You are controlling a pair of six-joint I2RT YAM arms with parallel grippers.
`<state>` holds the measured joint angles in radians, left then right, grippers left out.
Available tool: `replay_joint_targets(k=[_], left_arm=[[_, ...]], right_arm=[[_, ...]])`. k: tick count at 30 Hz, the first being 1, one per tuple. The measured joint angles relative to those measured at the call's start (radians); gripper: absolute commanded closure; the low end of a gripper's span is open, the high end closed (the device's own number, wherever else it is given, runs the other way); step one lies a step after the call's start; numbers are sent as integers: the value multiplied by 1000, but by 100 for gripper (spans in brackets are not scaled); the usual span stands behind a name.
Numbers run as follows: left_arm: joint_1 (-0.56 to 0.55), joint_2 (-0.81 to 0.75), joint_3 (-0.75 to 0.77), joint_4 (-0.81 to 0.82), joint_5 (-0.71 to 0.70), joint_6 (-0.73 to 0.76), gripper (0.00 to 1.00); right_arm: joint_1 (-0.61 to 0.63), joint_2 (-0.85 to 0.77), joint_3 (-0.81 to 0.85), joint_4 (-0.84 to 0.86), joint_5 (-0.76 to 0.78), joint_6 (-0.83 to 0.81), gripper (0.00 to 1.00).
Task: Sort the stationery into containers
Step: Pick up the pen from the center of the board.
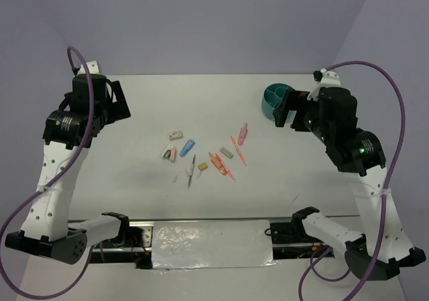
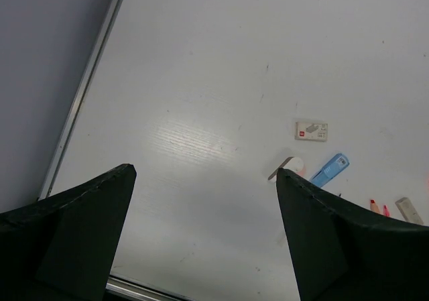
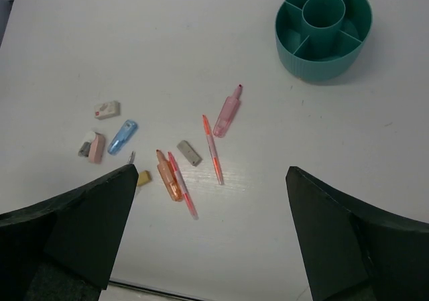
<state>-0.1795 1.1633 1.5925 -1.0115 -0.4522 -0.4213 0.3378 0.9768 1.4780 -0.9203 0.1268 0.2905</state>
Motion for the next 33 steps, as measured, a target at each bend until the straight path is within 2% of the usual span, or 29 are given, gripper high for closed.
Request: replay_joint_targets(k=[10, 14, 15, 17, 20, 22, 28, 33], left_arm=[[-19, 0, 28, -13, -48, -1, 1], [-21, 1, 37, -14, -50, -2, 1], [-21, 3, 37, -14, -50, -2, 1], [-21, 10, 37, -14, -50, -3, 1], [-21, 29, 36, -13, -41, -3, 1], [-21, 34, 26, -12, -21, 0, 1], [-21, 32, -17, -14, 38, 4, 1], [-21, 29, -50, -21, 55, 5, 1]], right_arm=[[0, 17, -92, 64, -83, -24, 0], [34, 116, -164, 75, -80, -49, 2], [45, 154, -179, 80, -73, -54, 5], [73, 246, -209, 94, -57, -68, 19], [114, 404, -249, 127, -34, -81, 29], [137, 495, -278, 161, -31, -91, 45], [171, 669, -305, 241, -35, -125, 57], [176, 787, -287, 291, -47, -144, 57]])
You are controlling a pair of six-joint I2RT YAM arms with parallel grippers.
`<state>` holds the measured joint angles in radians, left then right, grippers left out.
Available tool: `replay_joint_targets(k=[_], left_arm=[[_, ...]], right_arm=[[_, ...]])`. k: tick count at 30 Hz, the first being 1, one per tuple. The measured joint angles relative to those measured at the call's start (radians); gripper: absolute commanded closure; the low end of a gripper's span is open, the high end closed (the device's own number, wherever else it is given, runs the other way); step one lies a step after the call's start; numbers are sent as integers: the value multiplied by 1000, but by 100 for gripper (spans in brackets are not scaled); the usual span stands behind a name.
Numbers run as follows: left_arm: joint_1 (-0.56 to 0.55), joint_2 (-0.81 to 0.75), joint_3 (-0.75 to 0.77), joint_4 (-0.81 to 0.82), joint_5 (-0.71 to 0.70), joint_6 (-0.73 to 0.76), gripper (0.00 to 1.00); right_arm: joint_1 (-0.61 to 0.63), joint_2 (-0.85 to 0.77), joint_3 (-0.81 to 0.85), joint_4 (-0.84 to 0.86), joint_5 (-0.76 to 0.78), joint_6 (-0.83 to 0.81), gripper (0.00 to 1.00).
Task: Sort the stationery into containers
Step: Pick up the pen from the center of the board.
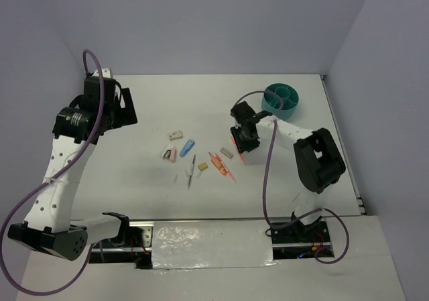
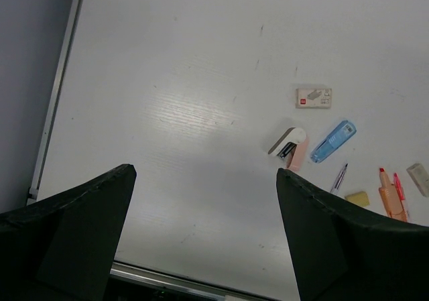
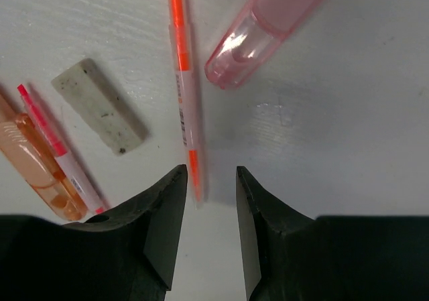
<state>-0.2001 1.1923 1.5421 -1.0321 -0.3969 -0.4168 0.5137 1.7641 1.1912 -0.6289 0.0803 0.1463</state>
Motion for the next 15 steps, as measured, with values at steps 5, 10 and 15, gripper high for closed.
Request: replay_joint_targets(k=[5, 10, 15], left_arm=[[0, -5, -23, -19, 11, 1, 1], [0, -6, -27, -29, 26, 2, 1], [0, -19, -40, -31, 29, 2, 1]], right_arm=[[7, 80, 42, 13, -5, -11, 57], [10, 114, 81, 22, -5, -17, 58], [10, 150, 100, 41, 3, -18, 62]])
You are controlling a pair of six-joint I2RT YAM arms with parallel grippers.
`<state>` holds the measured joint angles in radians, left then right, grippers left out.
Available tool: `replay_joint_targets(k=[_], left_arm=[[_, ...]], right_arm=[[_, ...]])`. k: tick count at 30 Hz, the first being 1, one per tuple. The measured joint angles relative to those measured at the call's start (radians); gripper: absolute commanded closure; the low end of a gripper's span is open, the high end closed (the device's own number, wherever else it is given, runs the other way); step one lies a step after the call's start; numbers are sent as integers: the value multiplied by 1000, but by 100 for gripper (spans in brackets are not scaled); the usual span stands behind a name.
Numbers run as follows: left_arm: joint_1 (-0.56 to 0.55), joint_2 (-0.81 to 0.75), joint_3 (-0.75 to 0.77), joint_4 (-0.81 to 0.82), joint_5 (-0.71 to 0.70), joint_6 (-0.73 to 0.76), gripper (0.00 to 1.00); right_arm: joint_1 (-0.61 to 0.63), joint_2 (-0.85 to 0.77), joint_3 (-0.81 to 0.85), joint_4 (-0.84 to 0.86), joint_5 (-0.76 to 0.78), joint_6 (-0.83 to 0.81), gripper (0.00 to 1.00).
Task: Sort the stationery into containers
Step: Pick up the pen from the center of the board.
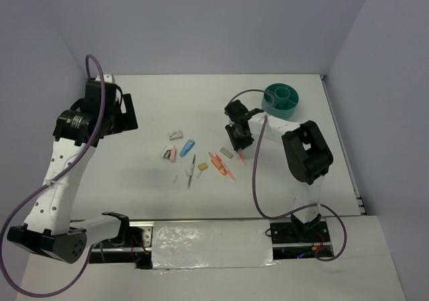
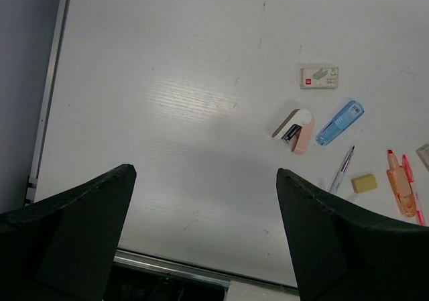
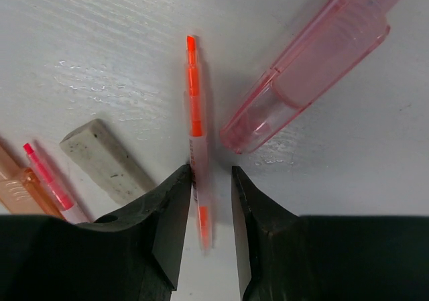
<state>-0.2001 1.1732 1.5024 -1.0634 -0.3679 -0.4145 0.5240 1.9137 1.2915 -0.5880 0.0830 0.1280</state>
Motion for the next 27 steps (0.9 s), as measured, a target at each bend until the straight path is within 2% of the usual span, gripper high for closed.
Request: replay_joint_targets(k=[7, 9, 11, 14, 15, 16, 21, 27], left_arm=[[0, -7, -5, -10, 0, 0, 1], [0, -10, -9, -10, 0, 0, 1], [0, -15, -16, -12, 3, 0, 1], [0, -20, -21, -18, 9, -1, 1], [0, -21, -23, -17, 12, -2, 1], [0, -23, -26, -17, 15, -2, 1], [0, -23, -56, -16, 70, -10, 1], [-52, 6, -153, 49, 182, -50, 1]], right_arm=[[6, 15, 3, 2, 9, 1, 67], [11, 15, 3, 2, 8, 0, 79], [14, 15, 3, 3, 6, 0, 87], [16, 15, 3, 5, 0, 5, 90], [16, 15, 3, 5, -2, 5, 97], [16, 15, 3, 6, -5, 7, 100], [17, -13, 5, -10, 9, 17, 100], [17, -176, 95, -82, 68, 48, 100]])
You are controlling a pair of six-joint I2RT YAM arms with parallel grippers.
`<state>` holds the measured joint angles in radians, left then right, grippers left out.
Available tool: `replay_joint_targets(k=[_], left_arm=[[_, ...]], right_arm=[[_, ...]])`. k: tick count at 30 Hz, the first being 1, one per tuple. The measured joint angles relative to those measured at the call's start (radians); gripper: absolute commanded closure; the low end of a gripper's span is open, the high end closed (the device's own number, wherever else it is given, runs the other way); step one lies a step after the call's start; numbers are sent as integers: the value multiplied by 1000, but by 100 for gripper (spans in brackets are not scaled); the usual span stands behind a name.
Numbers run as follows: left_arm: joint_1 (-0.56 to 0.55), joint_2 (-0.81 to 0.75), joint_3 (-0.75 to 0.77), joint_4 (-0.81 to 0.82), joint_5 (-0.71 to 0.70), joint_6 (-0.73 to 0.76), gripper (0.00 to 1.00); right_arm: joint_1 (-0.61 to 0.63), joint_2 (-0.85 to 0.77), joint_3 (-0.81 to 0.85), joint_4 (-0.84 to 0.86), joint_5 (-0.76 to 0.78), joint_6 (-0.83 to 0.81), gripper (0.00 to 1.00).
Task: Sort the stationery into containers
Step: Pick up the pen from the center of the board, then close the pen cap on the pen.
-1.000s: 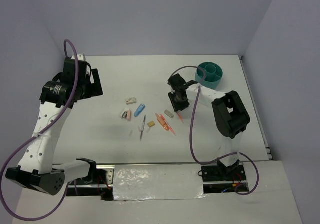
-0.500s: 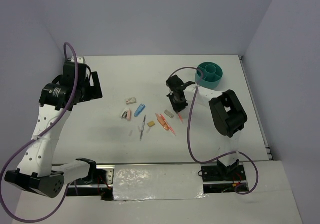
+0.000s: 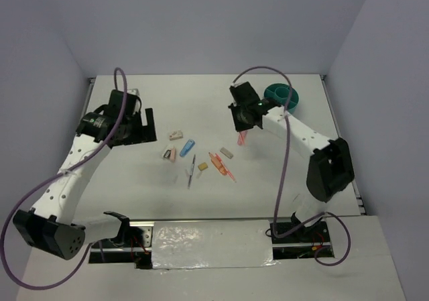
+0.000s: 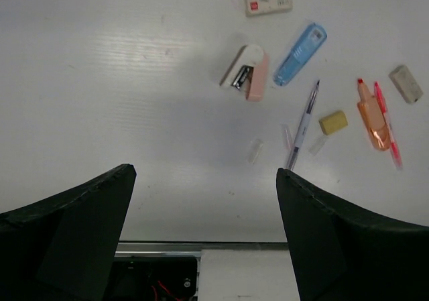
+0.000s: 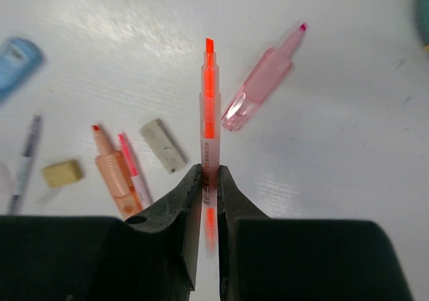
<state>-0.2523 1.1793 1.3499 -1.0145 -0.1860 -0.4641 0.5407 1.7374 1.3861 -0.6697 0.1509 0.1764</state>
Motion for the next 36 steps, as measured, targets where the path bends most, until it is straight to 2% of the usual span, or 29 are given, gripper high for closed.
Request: replay_joint_targets(k=[2, 8, 9, 10, 13, 14, 15, 16, 28, 36], left_arm=[[-55, 34, -35, 18, 6, -27, 2], [-230, 154, -164, 84, -20, -151, 17], [-254, 171, -190, 98, -26, -176, 28], [-277, 188, -213, 110, -31, -200, 31], [-328, 238, -275, 158, -32, -243, 32], [-335, 254, -294, 177, -28, -250, 32], [-339, 269, -314, 196, -24, -255, 39], [-341, 284, -332, 212, -19, -262, 40], [-346, 415, -423, 380, 6, -254, 41], [-347, 440, -423, 415, 8, -245, 54]], right_arm=[[0, -84, 23, -11, 11, 13, 100], [0, -342, 4, -58, -3, 50, 100], [0, -381, -13, -64, -14, 56, 100], [0, -423, -35, -70, -28, 63, 100], [0, -503, -86, -92, -66, 80, 100], [0, -521, -99, -103, -77, 85, 100], [0, -536, -111, -110, -88, 89, 100], [0, -547, -121, -114, -96, 92, 100], [5, -591, -149, -138, -166, 96, 100], [5, -600, -149, -140, -184, 96, 100]])
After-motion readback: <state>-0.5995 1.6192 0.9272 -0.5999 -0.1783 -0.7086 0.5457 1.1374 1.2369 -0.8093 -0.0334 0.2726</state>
